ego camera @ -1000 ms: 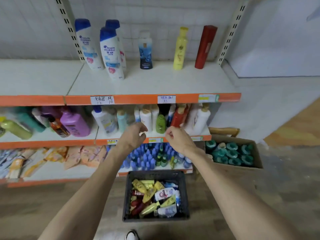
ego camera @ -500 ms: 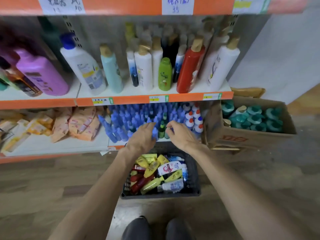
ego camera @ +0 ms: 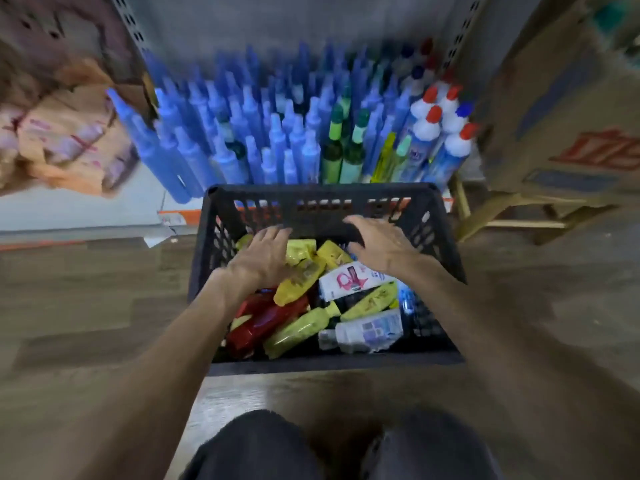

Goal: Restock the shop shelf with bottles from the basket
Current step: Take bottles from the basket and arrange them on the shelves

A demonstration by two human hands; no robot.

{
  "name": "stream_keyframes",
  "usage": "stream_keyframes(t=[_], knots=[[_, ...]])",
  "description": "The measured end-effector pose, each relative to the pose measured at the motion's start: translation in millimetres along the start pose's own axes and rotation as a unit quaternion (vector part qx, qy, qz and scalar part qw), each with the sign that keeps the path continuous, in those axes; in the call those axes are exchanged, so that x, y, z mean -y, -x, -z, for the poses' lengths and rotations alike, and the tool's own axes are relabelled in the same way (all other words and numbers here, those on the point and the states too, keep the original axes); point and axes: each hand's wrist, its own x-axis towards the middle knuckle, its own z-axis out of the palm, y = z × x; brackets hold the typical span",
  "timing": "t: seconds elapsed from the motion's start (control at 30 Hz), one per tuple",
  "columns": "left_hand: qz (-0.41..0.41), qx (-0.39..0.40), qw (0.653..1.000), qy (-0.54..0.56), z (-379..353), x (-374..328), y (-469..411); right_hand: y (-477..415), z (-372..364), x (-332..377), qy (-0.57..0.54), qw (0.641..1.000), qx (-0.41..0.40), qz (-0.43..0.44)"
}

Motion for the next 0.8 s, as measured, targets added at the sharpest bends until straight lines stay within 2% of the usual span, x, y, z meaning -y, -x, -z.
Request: stream_keyframes(t=[0.17,0.27,0.37,0.47,0.53,0.6,0.63,0.73,0.8], knots=[[0.008,0.038,0.998,-0.055,-63,23,-32,-31,-76,-27,0.047,0.997,0.054,0.014],[-0.018,-0.001,0.998,-0.065,-77,22,-37,-42,-91,-29,0.058,0.993,0.101,0.026],[-0.061,-0.026,0.998,-0.004,-95,4,-31,-36,-109,-28,0.042,0.988,0.145,0.013],[-0.082,0.07,0.994,0.001,-116,-25,-23,-17,-129,-37,0.08,0.973,0.218,-0.009],[-0.054,0.158,0.985,-0.046,-130,-35,-24,-7,-140,-48,0.08,0.967,0.242,-0.017],[-0.029,0.217,0.97,-0.102,-137,-38,-30,-8,-150,-55,0.144,0.961,0.234,0.043],[-0.025,0.229,0.966,-0.119,-138,-39,-34,-10,-153,-54,0.166,0.955,0.237,0.062],[-0.024,0.235,0.959,-0.155,-146,-44,-39,-16,-153,-47,0.241,0.929,0.279,0.039],[-0.022,0.223,0.96,-0.164,-148,-46,-40,-16,-153,-46,0.291,0.914,0.278,0.048]])
